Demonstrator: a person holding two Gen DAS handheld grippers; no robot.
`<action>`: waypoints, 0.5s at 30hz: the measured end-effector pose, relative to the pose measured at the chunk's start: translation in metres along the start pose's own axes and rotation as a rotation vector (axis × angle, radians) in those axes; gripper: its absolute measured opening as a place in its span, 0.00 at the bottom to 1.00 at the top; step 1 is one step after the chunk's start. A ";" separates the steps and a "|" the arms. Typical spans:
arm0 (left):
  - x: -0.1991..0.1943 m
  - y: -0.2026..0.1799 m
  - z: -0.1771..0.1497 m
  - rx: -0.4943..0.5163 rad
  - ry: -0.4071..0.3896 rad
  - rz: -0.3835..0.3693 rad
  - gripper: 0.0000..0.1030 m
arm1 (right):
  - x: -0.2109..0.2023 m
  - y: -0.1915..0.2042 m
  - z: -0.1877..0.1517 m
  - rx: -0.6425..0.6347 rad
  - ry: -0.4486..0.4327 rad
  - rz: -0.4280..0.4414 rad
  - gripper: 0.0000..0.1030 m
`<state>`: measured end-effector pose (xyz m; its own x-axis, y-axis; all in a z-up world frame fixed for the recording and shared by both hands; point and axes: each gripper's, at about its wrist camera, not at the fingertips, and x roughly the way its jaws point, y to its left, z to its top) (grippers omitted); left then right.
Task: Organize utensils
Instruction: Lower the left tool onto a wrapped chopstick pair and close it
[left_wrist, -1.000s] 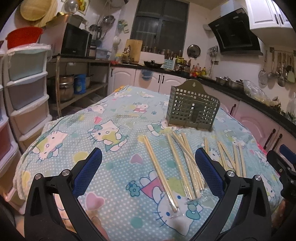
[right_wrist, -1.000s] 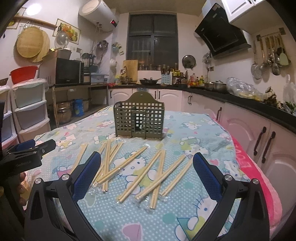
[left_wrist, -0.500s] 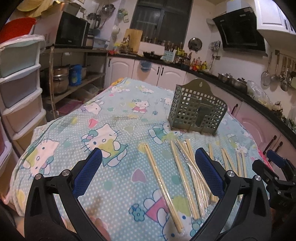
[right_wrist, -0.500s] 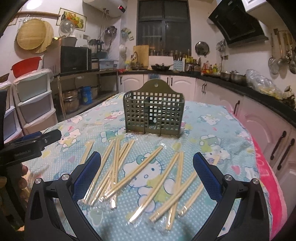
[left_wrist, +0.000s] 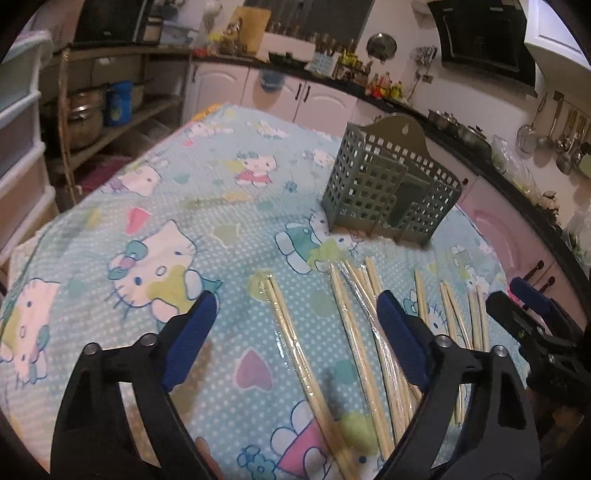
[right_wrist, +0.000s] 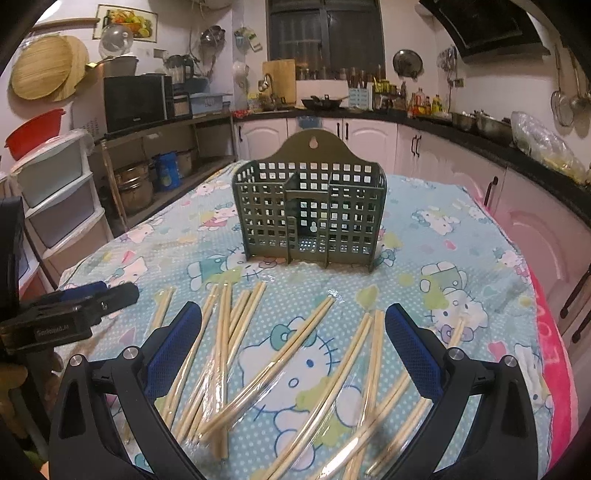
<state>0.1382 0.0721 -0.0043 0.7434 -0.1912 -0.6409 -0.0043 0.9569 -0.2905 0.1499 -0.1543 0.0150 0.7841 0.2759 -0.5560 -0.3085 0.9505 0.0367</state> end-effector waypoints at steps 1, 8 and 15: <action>0.004 0.000 0.001 -0.009 0.016 -0.007 0.66 | 0.003 -0.001 0.001 0.000 0.009 -0.006 0.94; 0.027 0.001 0.004 -0.043 0.106 -0.022 0.53 | 0.029 -0.007 0.008 0.020 0.077 -0.003 0.91; 0.048 0.003 0.008 -0.064 0.178 -0.032 0.39 | 0.061 -0.015 0.013 0.043 0.177 0.017 0.73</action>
<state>0.1793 0.0676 -0.0304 0.6140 -0.2625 -0.7444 -0.0290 0.9350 -0.3536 0.2096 -0.1501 -0.0091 0.6708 0.2666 -0.6920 -0.2950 0.9521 0.0809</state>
